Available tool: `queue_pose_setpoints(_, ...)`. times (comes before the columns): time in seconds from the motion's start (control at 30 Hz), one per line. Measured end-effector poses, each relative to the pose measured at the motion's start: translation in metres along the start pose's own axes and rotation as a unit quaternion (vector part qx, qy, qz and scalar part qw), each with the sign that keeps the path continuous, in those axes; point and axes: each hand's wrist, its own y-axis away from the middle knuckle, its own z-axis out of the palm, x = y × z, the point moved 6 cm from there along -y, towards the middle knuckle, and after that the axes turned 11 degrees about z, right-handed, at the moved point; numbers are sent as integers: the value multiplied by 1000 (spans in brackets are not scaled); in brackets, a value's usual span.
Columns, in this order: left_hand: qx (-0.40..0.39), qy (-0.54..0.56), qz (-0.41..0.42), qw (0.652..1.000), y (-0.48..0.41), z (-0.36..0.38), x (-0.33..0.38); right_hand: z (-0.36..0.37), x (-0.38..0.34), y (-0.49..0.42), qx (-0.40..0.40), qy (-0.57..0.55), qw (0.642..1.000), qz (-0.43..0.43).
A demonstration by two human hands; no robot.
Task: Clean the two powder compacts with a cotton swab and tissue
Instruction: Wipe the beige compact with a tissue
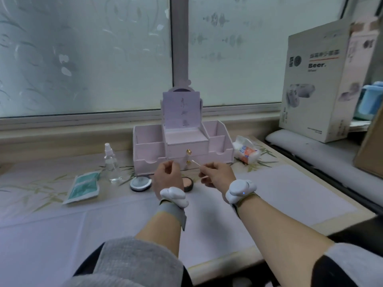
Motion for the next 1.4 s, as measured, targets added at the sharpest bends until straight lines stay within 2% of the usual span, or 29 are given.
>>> queue_pose_setpoints(0.1, -86, 60, 22, 994, 18, 34, 23, -17, -12, 18, -14, 4, 1000, -26)
queue_pose_setpoints(0.17, -146, 93, 21, 985, 40, 60, 33, -43, -8, 31, 4, 2, 1000, -22)
queue_pose_setpoints(0.27, -192, 136, -5, 972, 74, 95, 44, -94, 3, 53, 43, 3, 999, -11)
queue_pose_setpoints(0.33, -243, 155, -16, 958, 104, 127, 53, -137, 11, 71, 89, -24, 996, 5)
queue_pose_setpoints(0.43, -318, 190, -49, 927, 169, 170, 70, -202, 28, 96, 169, -127, 977, 27)
queue_pose_setpoints(0.53, -343, 211, -82, 912, 224, 198, 78, -245, 40, 117, 235, -194, 952, 25)
queue_pose_setpoints(0.67, -425, 173, -97, 883, 300, 226, 65, -298, 92, 146, 335, -187, 922, 45)
queue_pose_setpoints(0.83, -499, 82, -79, 859, 359, 233, 5, -323, 185, 162, 419, -117, 896, 94)
queue_pose_setpoints(0.9, -510, 54, -94, 853, 375, 237, -29, -327, 234, 155, 428, -88, 891, 127)
queue_pose_setpoints(1.03, -531, -35, -129, 837, 383, 239, -89, -317, 312, 133, 422, -107, 877, 203)
queue_pose_setpoints(1.17, -532, -114, -186, 818, 382, 237, -163, -294, 347, 115, 399, -121, 881, 223)
queue_pose_setpoints(1.23, -545, -157, -165, 807, 381, 248, -189, -289, 366, 97, 368, -159, 883, 245)
queue_pose_setpoints(1.3, -559, -170, -146, 798, 382, 259, -193, -286, 386, 85, 359, -221, 868, 263)
queue_pose_setpoints(1.4, -550, -183, -136, 803, 377, 274, -198, -288, 407, 66, 349, -263, 849, 296)
